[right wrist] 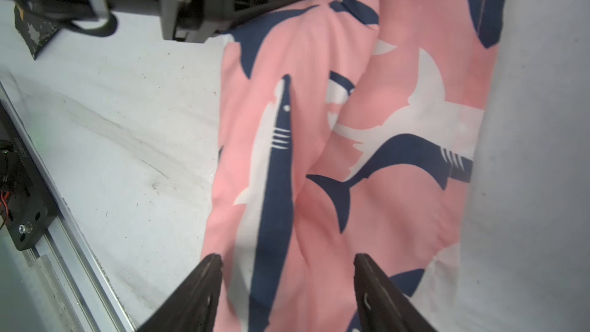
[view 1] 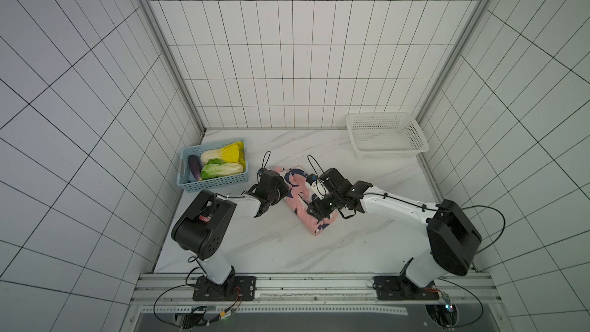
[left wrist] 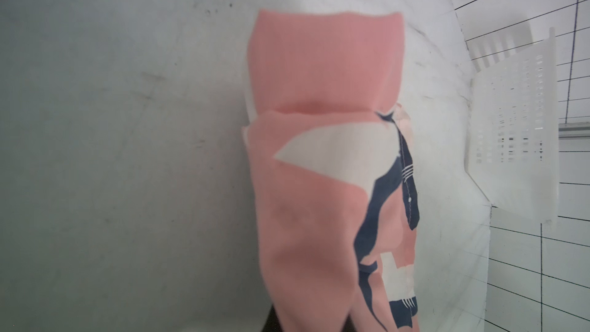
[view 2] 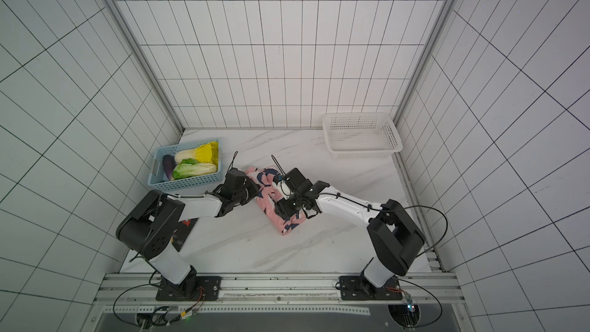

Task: Roll up the shorts
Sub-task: Roll the shorts at the center of the board.

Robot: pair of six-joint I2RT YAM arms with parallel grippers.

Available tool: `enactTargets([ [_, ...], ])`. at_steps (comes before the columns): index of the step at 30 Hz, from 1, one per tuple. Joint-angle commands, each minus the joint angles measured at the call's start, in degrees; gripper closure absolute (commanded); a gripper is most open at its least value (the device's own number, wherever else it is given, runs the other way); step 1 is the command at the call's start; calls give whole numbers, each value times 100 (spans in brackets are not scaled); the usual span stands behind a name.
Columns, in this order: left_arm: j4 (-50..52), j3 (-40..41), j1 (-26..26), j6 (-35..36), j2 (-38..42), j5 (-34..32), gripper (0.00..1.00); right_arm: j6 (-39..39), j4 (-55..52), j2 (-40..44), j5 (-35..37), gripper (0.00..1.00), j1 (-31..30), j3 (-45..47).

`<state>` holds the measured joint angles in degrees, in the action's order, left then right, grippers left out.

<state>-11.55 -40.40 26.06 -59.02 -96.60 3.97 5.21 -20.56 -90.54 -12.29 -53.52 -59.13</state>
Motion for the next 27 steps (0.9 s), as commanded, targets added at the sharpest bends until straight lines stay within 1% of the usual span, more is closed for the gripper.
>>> enactTargets([
  [1,1085,-162,21,-23,76,-126,100,-530,194,140,965,27,-404,111],
  [3,1247,-247,39,-30,58,-72,100,-647,438,101,1199,21,-581,195],
  [4,1320,-289,39,-26,37,-33,100,-638,480,14,1277,20,-616,157],
  [9,1671,-439,99,-66,65,-72,100,-685,695,-515,1311,20,-661,-78],
  [12,1690,-460,139,-83,92,-59,100,-712,794,-901,1321,20,-651,-248],
  [14,1720,-469,164,-83,111,-53,100,-667,890,-1126,1320,22,-645,-318],
  [15,1725,-460,169,-88,113,-32,100,-639,992,-1196,1237,28,-622,-307],
  [18,1682,-419,171,-83,153,29,100,-444,1127,-1340,691,66,-450,-266],
  [19,1658,-407,170,-83,171,32,100,-349,1176,-1360,463,75,-361,-225],
  [21,1564,-358,160,-3,237,71,100,-126,1418,-1341,-95,83,-154,-42],
  [22,1528,-334,160,50,296,47,88,45,1598,-1326,-402,85,-36,75],
  [24,1394,-256,152,136,478,-3,62,339,1966,-1313,-1074,86,206,291],
  [25,1355,-198,153,183,612,-84,53,520,2170,-1327,-1428,87,326,416],
  [27,1206,-33,134,265,912,-241,41,810,2522,-1380,-1997,86,527,565],
])
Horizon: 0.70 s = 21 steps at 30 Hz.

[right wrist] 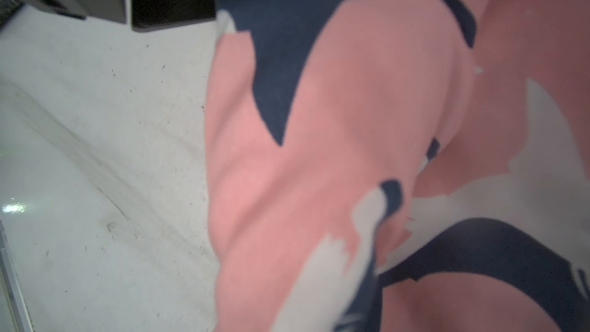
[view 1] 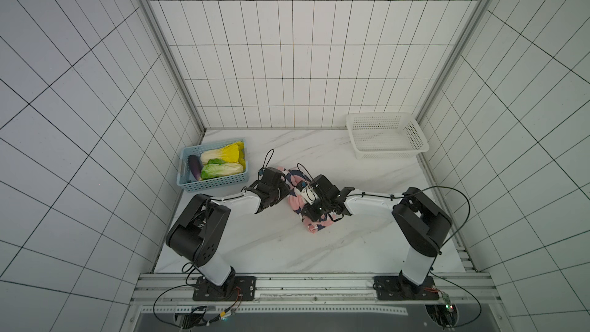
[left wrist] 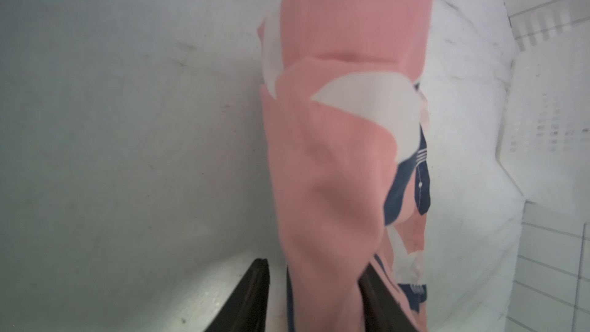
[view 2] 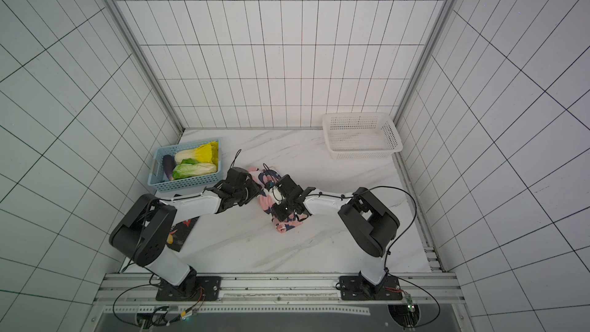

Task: Roll up the shorts
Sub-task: Roll the shorts at the center of the board.

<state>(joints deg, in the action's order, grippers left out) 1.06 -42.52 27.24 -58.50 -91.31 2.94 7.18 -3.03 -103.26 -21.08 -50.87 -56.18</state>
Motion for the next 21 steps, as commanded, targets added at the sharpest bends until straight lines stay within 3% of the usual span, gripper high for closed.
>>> enactTargets([
  [1,-176,302,7,238,562,-200,37,804,983,-145,-1391,86,370,351],
  [5,-814,813,-80,292,1070,-158,29,1785,2522,-284,-2374,86,783,922],
  [9,-1356,1007,-105,385,1009,215,28,3392,4896,-789,-3207,85,1214,1478],
  [17,-3057,1191,-75,264,250,623,26,5530,8238,-1877,-3531,84,1568,1951],
  [21,-3768,1101,-31,217,-203,720,25,5628,8383,-2128,-3552,84,1647,1996],
])
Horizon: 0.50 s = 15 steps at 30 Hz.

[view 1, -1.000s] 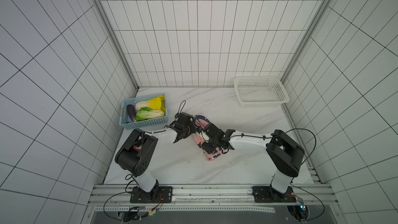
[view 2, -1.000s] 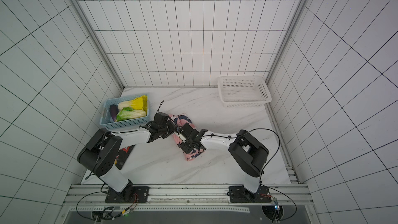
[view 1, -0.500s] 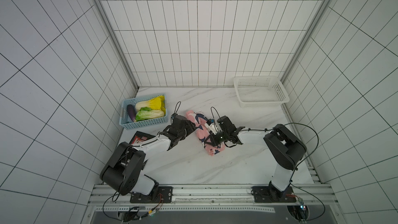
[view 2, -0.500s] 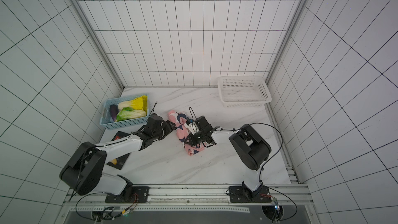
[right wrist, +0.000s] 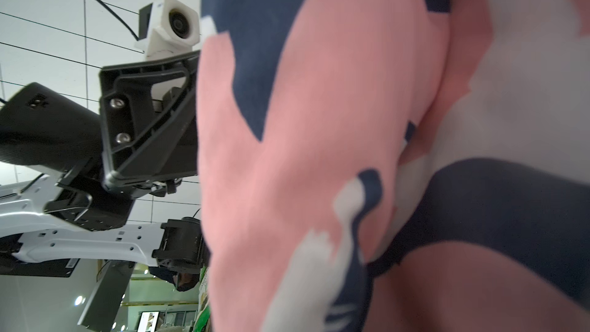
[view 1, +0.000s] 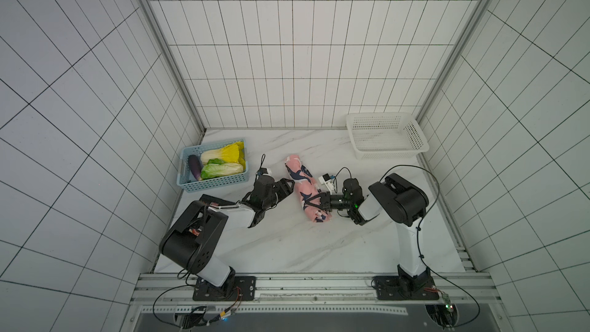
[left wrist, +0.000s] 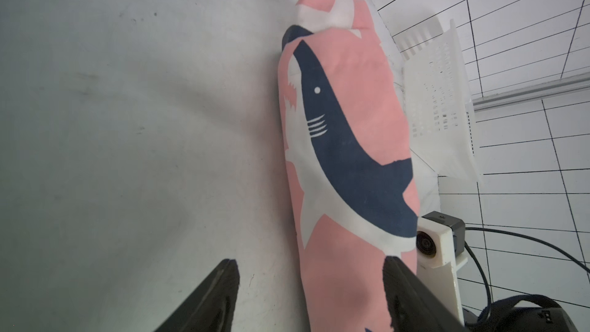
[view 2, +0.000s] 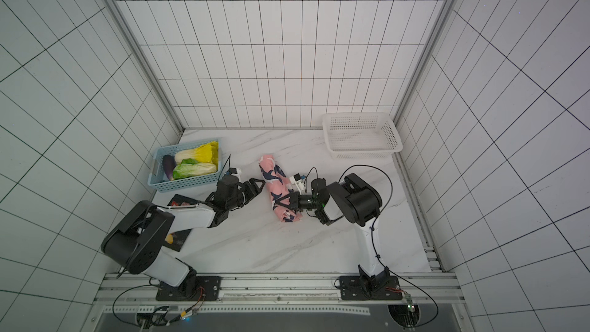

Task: Roll up the shorts
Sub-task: Roll the shorts at the center of the board.

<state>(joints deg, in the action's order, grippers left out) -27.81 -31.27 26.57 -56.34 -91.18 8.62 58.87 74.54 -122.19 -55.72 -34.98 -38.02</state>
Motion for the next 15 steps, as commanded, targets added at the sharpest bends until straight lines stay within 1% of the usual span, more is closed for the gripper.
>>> enactTargets([
  [1,-1006,-70,40,-2,-343,195,25,380,518,-218,-95,84,60,189],
  [3,-1302,-123,46,-27,-547,221,25,270,330,-176,-90,84,67,214],
  [5,-1378,-268,55,-77,-758,278,24,86,13,-96,-69,84,68,232],
  [9,-1227,-647,85,-81,-1232,447,22,-406,-809,80,4,84,63,194],
  [12,-931,-881,107,17,-1481,440,22,-523,-1044,121,-24,84,64,137],
  [15,-901,-943,168,43,-1633,363,22,-636,-1286,108,-57,84,68,54],
])
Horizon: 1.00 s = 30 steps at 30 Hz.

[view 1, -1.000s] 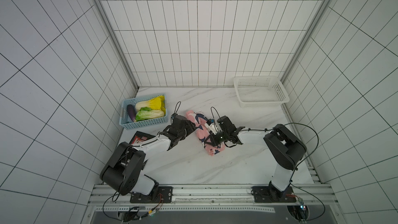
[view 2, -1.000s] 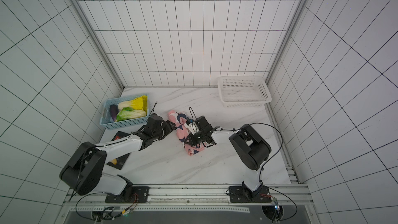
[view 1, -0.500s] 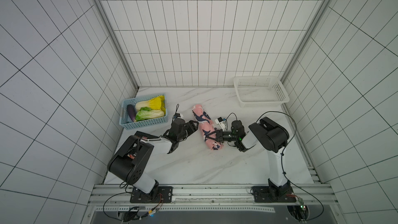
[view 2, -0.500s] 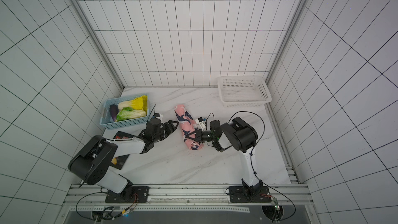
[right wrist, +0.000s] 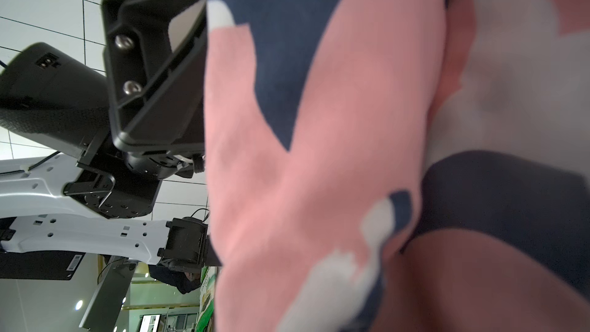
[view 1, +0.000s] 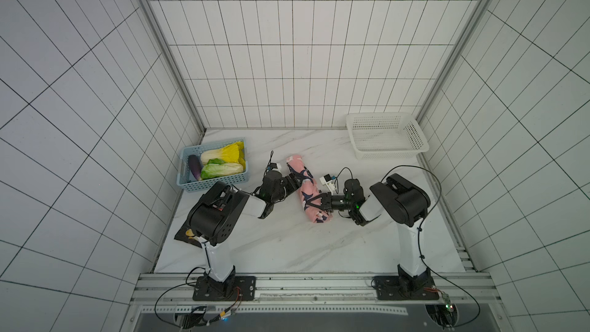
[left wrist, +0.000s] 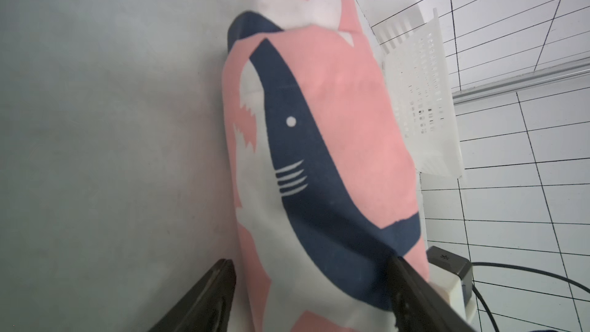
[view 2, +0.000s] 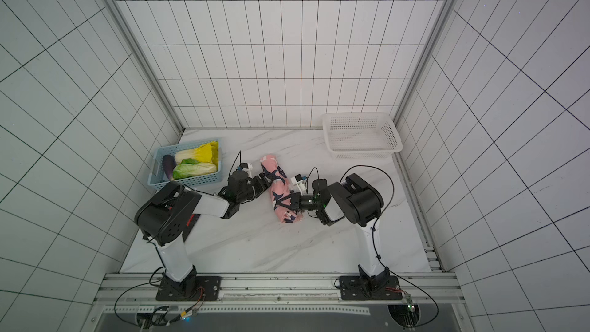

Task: Roll up the shorts
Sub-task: Roll the shorts at the center of the board.

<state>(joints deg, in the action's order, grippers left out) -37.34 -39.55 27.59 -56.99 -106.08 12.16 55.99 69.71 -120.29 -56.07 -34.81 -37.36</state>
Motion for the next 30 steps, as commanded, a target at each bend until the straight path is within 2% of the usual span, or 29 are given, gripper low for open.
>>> enactTargets([
  [1,77,-145,90,123,-182,-27,21,-373,-878,-98,-34,84,46,-41],
  [6,335,-276,186,185,-283,-209,22,-501,-1195,-135,-10,84,52,-131],
  [11,189,77,129,147,164,-380,21,-646,-1498,-61,107,84,48,-123],
  [18,143,253,-224,73,501,-107,20,-817,-1606,-20,211,84,53,-30],
  [25,-440,-18,-112,30,26,371,19,-930,-1785,-65,197,84,45,-126],
  [27,-249,-179,-47,119,-71,361,18,-932,-1805,-58,193,84,48,-130],
  [30,637,-580,38,415,-240,224,18,-995,-1915,-30,177,84,50,-163],
])
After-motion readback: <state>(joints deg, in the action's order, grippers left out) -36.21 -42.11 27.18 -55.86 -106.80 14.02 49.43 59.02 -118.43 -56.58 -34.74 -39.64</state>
